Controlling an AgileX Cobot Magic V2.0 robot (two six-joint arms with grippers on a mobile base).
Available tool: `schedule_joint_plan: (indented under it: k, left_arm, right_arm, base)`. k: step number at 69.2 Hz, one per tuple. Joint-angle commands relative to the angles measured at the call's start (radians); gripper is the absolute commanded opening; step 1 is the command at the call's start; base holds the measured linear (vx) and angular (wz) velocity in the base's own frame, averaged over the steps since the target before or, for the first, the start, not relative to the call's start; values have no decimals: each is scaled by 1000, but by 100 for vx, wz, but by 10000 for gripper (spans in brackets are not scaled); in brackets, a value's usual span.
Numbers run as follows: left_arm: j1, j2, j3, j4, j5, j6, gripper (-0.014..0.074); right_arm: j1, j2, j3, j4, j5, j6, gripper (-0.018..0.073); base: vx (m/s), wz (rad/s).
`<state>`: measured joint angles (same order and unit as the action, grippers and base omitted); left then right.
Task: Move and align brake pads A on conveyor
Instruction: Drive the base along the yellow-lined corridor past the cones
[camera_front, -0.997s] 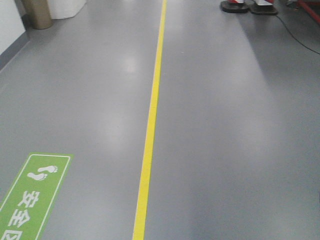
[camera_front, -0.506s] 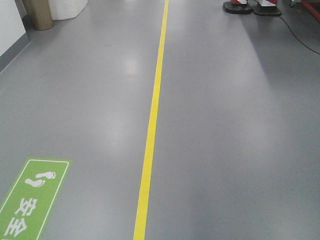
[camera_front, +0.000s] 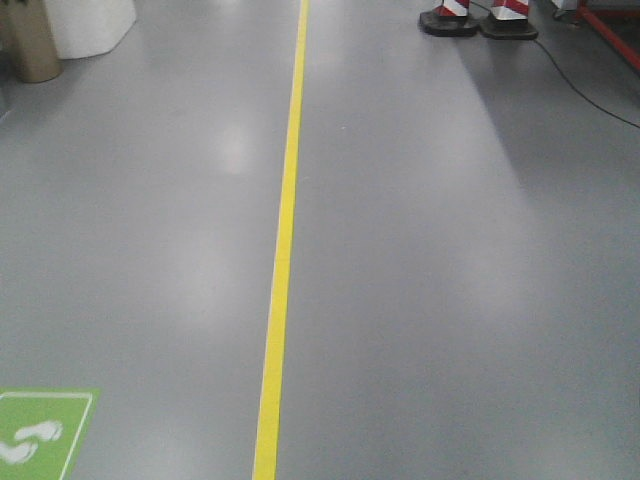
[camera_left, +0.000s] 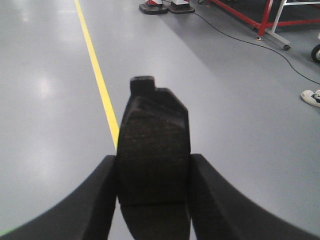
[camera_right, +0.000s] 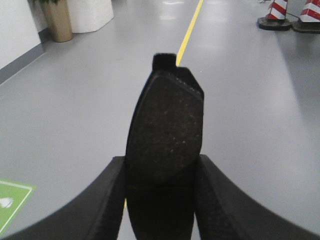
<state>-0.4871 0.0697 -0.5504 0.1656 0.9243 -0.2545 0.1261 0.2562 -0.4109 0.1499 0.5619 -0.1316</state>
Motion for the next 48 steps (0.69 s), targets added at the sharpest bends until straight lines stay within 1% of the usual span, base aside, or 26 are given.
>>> schedule_joint_plan:
  k: [1, 28, 48]
  left_arm:
    - [-5, 21, -24, 8, -97, 1, -6]
    - [-5, 21, -24, 8, -97, 1, -6]
    - [-5, 21, -24, 8, -97, 1, -6]
  right_arm:
    - [-3, 9, -32, 0, -96, -8, -3]
    - [-3, 9, -32, 1, -96, -8, -3]
    - [-3, 9, -32, 1, -96, -8, -3]
  base:
    - [53, -23]
    - [59, -25]
    - [71, -8]
